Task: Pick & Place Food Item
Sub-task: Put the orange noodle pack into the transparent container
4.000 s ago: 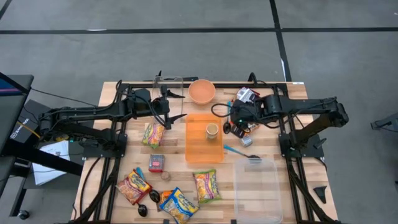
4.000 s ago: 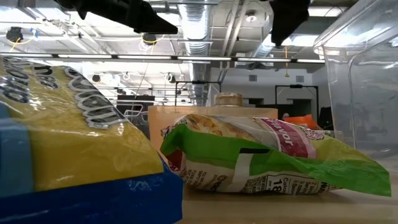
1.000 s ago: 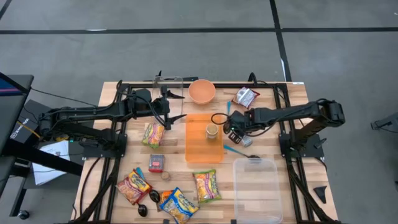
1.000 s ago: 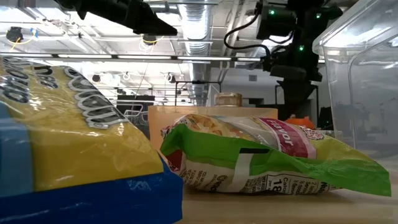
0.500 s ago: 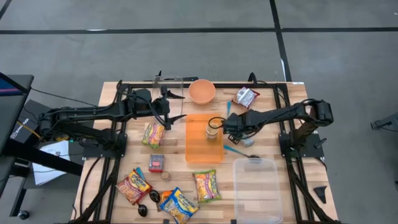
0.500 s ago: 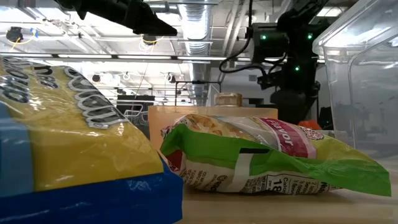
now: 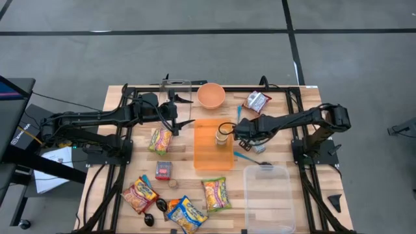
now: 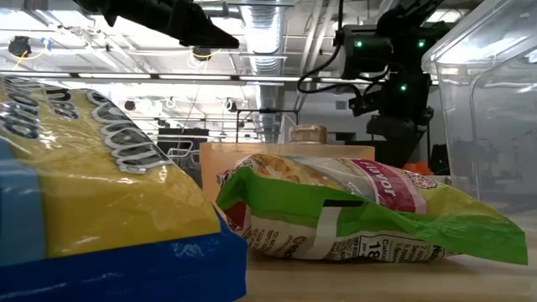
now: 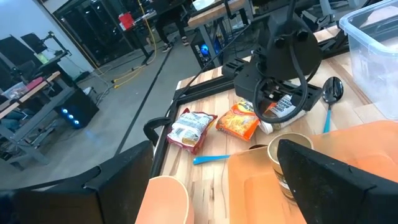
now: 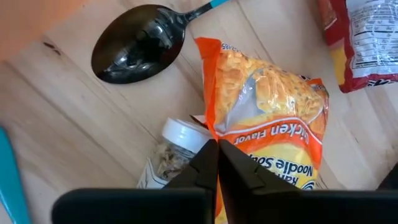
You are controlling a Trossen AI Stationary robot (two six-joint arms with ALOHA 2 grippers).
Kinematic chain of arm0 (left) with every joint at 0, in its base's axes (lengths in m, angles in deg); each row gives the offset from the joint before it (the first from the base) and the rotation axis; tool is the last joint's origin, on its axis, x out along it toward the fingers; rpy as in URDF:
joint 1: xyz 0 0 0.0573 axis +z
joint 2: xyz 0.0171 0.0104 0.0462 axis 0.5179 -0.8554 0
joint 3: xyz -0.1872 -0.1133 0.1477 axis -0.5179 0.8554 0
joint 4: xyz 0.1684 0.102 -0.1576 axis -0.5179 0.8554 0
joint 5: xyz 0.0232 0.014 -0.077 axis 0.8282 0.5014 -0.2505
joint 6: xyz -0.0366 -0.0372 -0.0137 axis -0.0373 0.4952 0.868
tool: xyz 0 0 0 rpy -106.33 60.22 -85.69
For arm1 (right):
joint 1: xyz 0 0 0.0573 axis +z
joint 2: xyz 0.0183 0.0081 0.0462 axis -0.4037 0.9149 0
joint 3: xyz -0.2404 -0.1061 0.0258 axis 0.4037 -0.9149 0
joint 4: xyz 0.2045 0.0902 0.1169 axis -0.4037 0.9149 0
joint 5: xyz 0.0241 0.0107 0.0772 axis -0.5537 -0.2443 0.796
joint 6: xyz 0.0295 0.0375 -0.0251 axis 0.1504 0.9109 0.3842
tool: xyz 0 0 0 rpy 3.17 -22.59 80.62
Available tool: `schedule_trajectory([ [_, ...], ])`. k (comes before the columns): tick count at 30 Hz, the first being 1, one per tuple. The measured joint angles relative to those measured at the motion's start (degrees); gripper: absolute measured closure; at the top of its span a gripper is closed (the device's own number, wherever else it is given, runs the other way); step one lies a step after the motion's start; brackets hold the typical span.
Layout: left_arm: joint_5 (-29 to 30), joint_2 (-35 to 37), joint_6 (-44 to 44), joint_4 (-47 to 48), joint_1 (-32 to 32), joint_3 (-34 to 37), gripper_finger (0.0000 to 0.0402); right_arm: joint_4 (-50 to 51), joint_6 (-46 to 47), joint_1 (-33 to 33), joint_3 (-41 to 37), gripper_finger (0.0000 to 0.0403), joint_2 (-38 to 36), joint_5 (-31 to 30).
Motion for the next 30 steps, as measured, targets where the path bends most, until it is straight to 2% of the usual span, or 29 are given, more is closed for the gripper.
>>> schedule_trajectory([
  [13,0.0,0.0,0.0,0.0,0.0,0.0,0.0064,8.6,4.5,4.2,5.3,0.0402,-7.0,-3.3],
  [23,0.0,0.0,0.0,0.0,0.0,0.0,0.0064,10.4,4.9,4.5,5.3,0.0403,-7.6,-4.0],
  [30,0.0,0.0,0.0,0.5,0.0,0.0,0.0064,16.0,6.4,5.7,7.0,0.0403,-10.7,-5.8],
])
